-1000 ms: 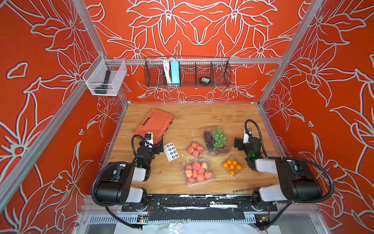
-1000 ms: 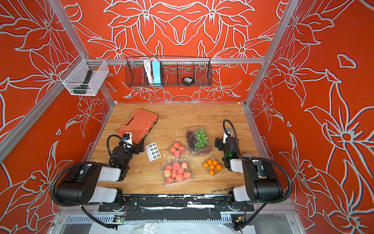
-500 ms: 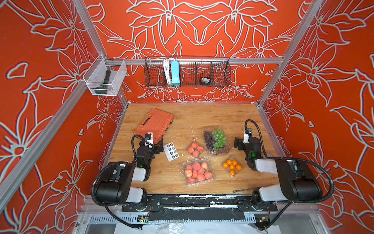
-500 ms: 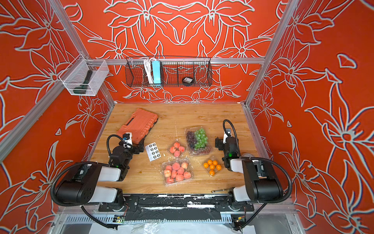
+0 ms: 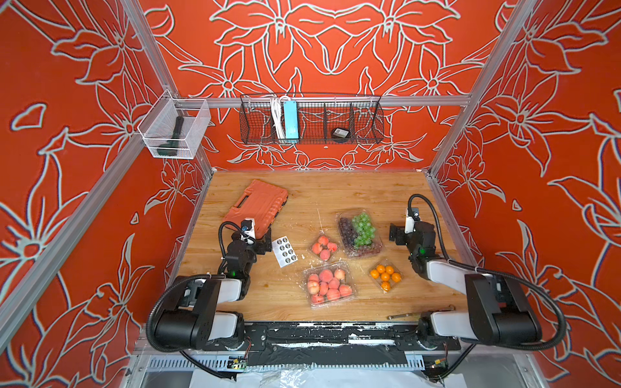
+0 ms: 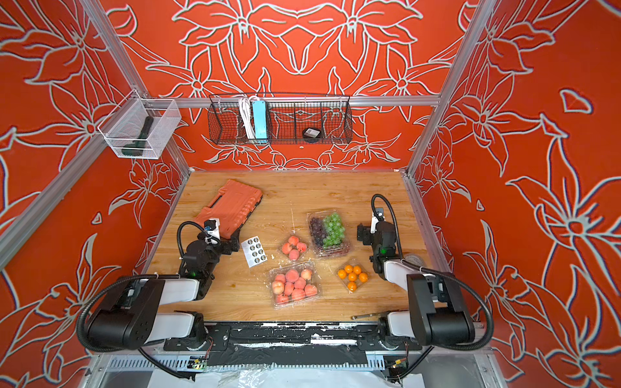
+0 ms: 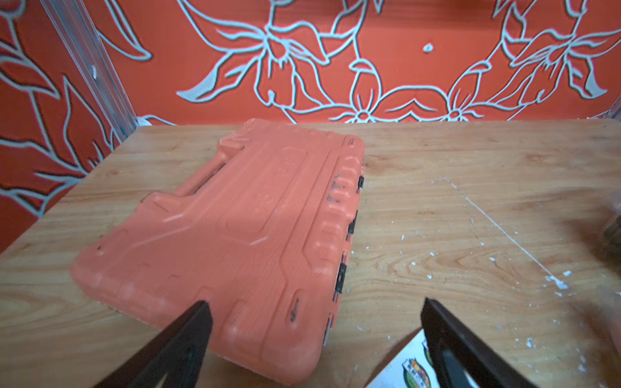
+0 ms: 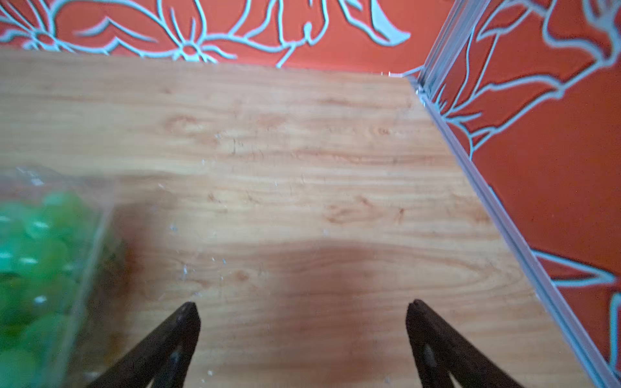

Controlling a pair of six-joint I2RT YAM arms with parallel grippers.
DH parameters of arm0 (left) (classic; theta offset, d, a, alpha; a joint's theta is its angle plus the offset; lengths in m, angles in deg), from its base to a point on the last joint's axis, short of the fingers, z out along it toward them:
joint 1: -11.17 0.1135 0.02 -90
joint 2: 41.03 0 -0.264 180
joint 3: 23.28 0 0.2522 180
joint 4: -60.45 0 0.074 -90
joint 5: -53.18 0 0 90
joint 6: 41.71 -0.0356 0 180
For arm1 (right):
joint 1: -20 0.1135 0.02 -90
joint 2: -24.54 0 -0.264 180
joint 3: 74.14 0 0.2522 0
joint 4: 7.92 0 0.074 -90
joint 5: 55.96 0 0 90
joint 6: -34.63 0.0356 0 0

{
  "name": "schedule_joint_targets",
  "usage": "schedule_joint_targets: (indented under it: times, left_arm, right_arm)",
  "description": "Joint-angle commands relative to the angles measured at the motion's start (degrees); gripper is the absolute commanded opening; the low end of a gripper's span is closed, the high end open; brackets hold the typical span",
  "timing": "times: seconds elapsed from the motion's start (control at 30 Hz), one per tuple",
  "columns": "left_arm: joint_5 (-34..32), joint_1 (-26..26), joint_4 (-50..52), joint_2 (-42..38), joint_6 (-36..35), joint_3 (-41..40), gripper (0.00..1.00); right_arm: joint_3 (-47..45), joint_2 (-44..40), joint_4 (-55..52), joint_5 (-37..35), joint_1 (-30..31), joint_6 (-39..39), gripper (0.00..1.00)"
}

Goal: Label fruit boxes
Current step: Pick up the label sticker from the center of the board.

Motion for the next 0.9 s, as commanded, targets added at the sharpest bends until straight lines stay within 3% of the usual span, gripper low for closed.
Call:
schedule_joint_targets:
  times: [0.0,0.17,0.27,0.33,0.4,0.47,0.57,0.67,0.73,0.87]
  left_arm:
    - [-0.6,-0.5,5.0,-5.8,-0.1,0.9,0.98]
    - [4.0,-1.0,16.1,-18.3,3.6,4.1,0.98]
    - [2.3,-1.1,19.1,-25.3,16.5,4.7,0.99]
    - [0.4,-1.1,26.9,-29.7,28.8,6.2,0.98]
    - [6.6,-1.1,25.9,-32.9,33.2,4.5,0.98]
    - [15.4,-1.1,17.6,-35.1,37.2,0.2,0.99]
    - [18.3,-1.1,19.2,-37.8,41.5,-1.5,0.99]
    - [15.1,-1.7,31.8,-40.7,39.2,1.1,0.98]
    - [8.2,-4.3,41.6,-42.7,36.6,3.4,0.99]
    - [-4.4,-12.6,52.2,-42.2,34.7,5.3,0.98]
  right_arm:
    - [0.5,-5.7,-6.7,2.7,-0.1,0.1,0.98]
    - [2.7,-15.6,-17.4,10.5,-0.1,4.3,0.98]
    - [4.6,-21.2,-24.9,6.2,-0.1,13.3,0.98]
    - [4.6,-24.1,-27.7,6.5,-0.1,22.6,0.98]
    - [2.4,-25.5,-25.5,13.7,-0.1,34.4,0.98]
    - [1.2,-26.5,-22.4,26.9,-0.2,35.7,0.98]
    - [-0.5,-28.4,-17.8,35.5,-0.3,37.2,0.98]
    - [0.5,-28.4,-20.2,38.9,-0.1,37.2,0.98]
    - [1.5,-28.3,-23.5,39.3,0.6,36.2,0.98]
    - [4.6,-29.8,-33.5,29.7,6.4,31.2,0.97]
